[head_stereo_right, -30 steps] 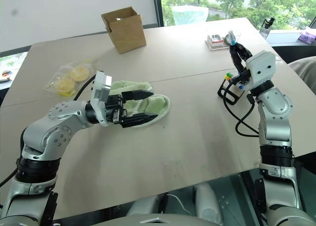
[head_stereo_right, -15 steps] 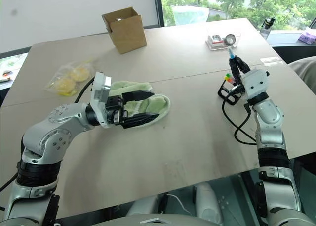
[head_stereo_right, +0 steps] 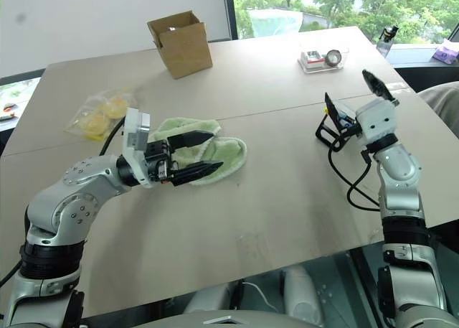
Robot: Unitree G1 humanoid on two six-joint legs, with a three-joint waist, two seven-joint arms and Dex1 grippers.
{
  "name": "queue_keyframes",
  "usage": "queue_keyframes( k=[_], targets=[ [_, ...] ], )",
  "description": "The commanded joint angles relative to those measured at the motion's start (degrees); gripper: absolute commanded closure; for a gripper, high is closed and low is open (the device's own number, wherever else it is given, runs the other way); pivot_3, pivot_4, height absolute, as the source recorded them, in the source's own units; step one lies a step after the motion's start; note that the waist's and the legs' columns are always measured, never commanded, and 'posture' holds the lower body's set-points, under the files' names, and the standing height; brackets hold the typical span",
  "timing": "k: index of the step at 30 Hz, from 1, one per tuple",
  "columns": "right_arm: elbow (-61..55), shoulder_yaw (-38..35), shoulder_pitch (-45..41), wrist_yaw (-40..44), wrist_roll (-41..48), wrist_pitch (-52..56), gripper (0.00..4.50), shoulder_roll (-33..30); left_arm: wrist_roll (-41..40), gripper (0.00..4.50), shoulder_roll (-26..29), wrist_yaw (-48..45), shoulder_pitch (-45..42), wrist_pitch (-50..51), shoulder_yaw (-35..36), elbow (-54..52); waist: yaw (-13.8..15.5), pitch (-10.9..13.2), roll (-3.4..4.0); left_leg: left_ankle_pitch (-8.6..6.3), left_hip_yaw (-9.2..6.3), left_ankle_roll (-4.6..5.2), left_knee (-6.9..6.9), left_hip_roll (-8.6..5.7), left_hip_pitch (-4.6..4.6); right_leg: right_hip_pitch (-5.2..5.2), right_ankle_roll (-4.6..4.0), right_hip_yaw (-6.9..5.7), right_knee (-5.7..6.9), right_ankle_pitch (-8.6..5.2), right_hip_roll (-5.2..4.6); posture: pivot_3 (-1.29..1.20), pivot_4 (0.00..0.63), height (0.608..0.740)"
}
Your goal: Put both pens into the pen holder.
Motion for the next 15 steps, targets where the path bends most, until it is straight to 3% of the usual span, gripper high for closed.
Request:
queue_keyframes(
  k=[1, 2, 5, 7, 15],
  targets=[
    [-18.74, 2.77, 1.89, 3.44, 8.62, 19.64, 0.05, -2.88, 0.55, 0.0, -2.75, 7.95, 3.06, -1.73, 4.93, -4.69, 0.08, -0.01, -0.01, 0.0, 0.0, 0.0, 0.0, 0.0, 0.0, 0.0, 0.0, 0.02, 0.0, 0.0, -0.01, 0.0, 0.15, 0.74],
    [-23.73, 4.13, 3.04, 4.66, 10.88, 26.48, 0.05, -4.13, 1.53, 0.0, -3.6, 10.59, 4.42, -2.01, 5.72, -5.81, 0.14, -0.01, 0.0, 0.0, -0.03, 0.0, 0.01, 0.02, 0.0, 0.02, 0.0, 0.01, 0.0, 0.0, -0.05, 0.0, 0.15, 0.74],
    [-35.68, 4.34, 6.04, 3.94, 29.29, 47.37, 0.05, -5.56, 3.49, 0.0, -6.12, 18.43, 10.34, -1.13, 7.33, -10.51, 0.18, -0.04, -0.02, -0.01, -0.1, 0.01, -0.02, 0.05, -0.02, 0.04, 0.0, 0.14, -0.09, 0.0, -0.24, 0.0, 0.15, 0.74],
    [-39.89, 4.83, 10.76, 6.58, 33.94, 54.44, 0.05, -8.41, 8.45, 0.0, -8.52, 24.96, 16.49, -2.65, 7.81, -15.11, 0.48, -0.04, -0.02, -0.01, -0.1, 0.02, -0.02, 0.05, -0.05, 0.04, 0.0, 0.18, -0.1, 0.0, -0.25, 0.0, 0.15, 0.74],
    [-40.91, -2.29, 29.99, 16.9, 30.1, 52.55, 0.05, -19.17, 10.87, 0.0, -13.83, 31.01, 38.13, -6.08, 17.27, -24.14, 3.25, -0.02, -0.02, -0.22, 0.01, 0.35, 0.07, -0.03, 0.19, 0.45, 0.11, 0.13, -0.26, 0.07, -0.35, 0.0, 0.15, 0.74]
  ],
)
